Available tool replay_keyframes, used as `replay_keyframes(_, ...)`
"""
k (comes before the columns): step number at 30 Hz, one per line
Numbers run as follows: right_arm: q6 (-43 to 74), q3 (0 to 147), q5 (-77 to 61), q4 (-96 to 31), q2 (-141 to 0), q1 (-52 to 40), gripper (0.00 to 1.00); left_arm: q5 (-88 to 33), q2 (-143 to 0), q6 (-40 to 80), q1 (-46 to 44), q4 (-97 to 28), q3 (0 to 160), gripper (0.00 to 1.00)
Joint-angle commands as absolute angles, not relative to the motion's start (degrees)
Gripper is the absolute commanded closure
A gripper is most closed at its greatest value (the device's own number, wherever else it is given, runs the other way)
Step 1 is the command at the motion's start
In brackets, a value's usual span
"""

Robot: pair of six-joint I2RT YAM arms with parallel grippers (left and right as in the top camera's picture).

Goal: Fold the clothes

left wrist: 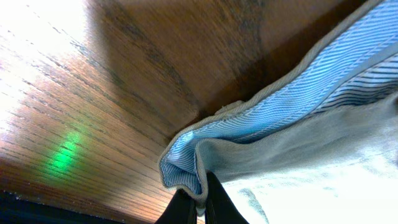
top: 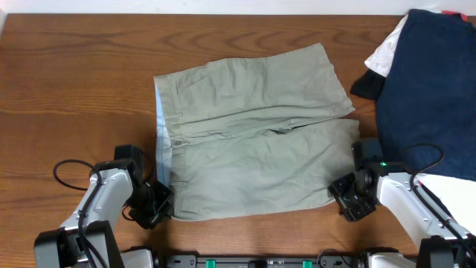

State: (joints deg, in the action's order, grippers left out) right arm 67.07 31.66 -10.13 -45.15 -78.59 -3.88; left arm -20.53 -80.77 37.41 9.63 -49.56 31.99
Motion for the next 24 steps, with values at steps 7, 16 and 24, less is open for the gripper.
replay_keyframes(7, 67.22, 29.85, -2.46, -42.65, -80.29, -2.28, 0.6, -18.33, -77.25, 36.45, 9.56, -49.65, 33.54, 0.94)
replay_keyframes(16, 66.81, 29.89, -0.43, -42.39, -80.14, 0.71, 0.68, -18.31, -72.53, 36.45, 9.56, -50.3, 33.67, 0.94)
replay_keyframes(24, 66.26, 29.89, -0.84, -41.58, -80.14, 0.71, 0.99, -18.31, -72.31, 36.45, 9.56, -50.94, 33.67, 0.94)
